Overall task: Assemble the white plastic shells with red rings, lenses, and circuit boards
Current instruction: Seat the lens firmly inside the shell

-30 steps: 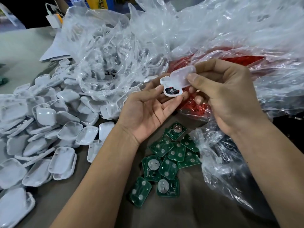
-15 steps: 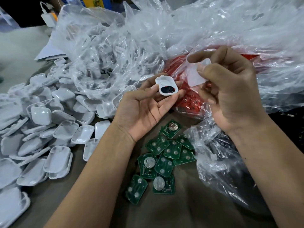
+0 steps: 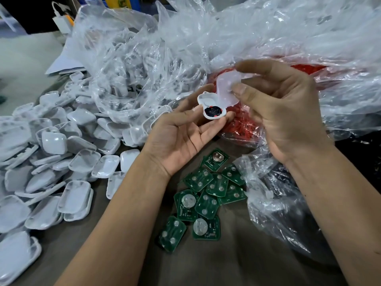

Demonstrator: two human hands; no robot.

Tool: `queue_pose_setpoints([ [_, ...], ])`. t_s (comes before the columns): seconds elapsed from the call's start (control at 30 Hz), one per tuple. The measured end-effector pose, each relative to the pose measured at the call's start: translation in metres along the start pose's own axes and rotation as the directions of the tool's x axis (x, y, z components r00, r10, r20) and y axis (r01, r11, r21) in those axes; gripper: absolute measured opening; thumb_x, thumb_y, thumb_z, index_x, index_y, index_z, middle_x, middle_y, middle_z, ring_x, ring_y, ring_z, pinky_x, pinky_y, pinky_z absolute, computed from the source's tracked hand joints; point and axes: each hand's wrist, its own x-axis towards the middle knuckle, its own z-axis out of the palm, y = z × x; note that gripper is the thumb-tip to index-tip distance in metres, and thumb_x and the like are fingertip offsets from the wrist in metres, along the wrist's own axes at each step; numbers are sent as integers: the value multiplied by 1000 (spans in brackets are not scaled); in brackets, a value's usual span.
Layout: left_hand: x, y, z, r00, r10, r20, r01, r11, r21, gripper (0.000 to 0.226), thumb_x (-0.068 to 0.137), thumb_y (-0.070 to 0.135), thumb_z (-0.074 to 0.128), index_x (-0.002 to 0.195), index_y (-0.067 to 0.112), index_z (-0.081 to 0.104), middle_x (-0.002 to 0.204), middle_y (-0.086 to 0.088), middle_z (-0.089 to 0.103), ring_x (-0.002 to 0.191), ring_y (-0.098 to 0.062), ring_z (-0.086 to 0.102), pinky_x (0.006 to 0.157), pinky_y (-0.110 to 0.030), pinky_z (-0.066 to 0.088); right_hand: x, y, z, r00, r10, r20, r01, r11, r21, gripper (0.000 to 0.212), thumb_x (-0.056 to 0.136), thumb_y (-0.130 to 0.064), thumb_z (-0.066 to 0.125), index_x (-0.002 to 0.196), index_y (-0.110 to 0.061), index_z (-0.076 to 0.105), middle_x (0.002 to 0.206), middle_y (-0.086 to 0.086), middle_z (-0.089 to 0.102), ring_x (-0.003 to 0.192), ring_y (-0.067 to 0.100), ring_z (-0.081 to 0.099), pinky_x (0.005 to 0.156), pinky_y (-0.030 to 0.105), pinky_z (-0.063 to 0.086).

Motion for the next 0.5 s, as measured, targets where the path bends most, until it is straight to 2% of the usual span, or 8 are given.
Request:
queue_pose_setpoints([
  [0.1, 1, 0, -1, 1000, -7, 26, 6, 1000, 10, 46, 85, -6, 57, 129, 5, 63, 126, -28, 68, 104, -50, 70, 90, -43, 62, 0, 1, 3, 997, -33, -69, 29, 998, -63, 14, 83, 0, 82, 91, -10, 76, 79, 1, 79, 73, 17, 76, 67, 27, 58],
  [0.2, 1, 0, -2, 999, -3, 38, 2, 1000, 23, 43, 84, -6, 58, 124, 3, 70, 131, -26, 65, 105, -50, 70, 89, -43, 62, 0, 0, 1, 990, -44, -136, 32, 996, -88, 12, 83, -2, 83, 87, -10, 76, 75, 5, 76, 66, 24, 69, 61, 29, 55],
  [0.27, 1, 0, -2, 999, 0, 46, -2, 999, 34, 42, 84, -6, 59, 123, 4, 72, 131, -25, 65, 104, -50, 70, 90, -43, 62, 2, -1, -1, 985, -39, -166, 24, 996, -86, 10, 82, -5, 85, 87, -11, 77, 72, 4, 75, 62, 22, 66, 58, 28, 53],
  [0.4, 1, -1, -2, 999, 0, 49, -2, 999, 42, 44, 84, -6, 58, 126, 4, 67, 131, -26, 65, 103, -51, 70, 92, -44, 61, 2, 1, -1, 993, -25, -112, 17, 997, -79, 10, 82, -6, 85, 86, -13, 78, 72, -1, 77, 62, 11, 68, 59, 22, 53],
  [0.5, 1, -1, -2, 999, 0, 43, -2, 998, 58, 50, 84, -5, 59, 133, 6, 60, 130, -25, 66, 101, -50, 71, 90, -43, 62, 1, 4, 1, 997, -51, -62, 39, 984, -174, 13, 79, -7, 88, 84, -15, 78, 77, 1, 79, 66, 15, 72, 63, 26, 58],
])
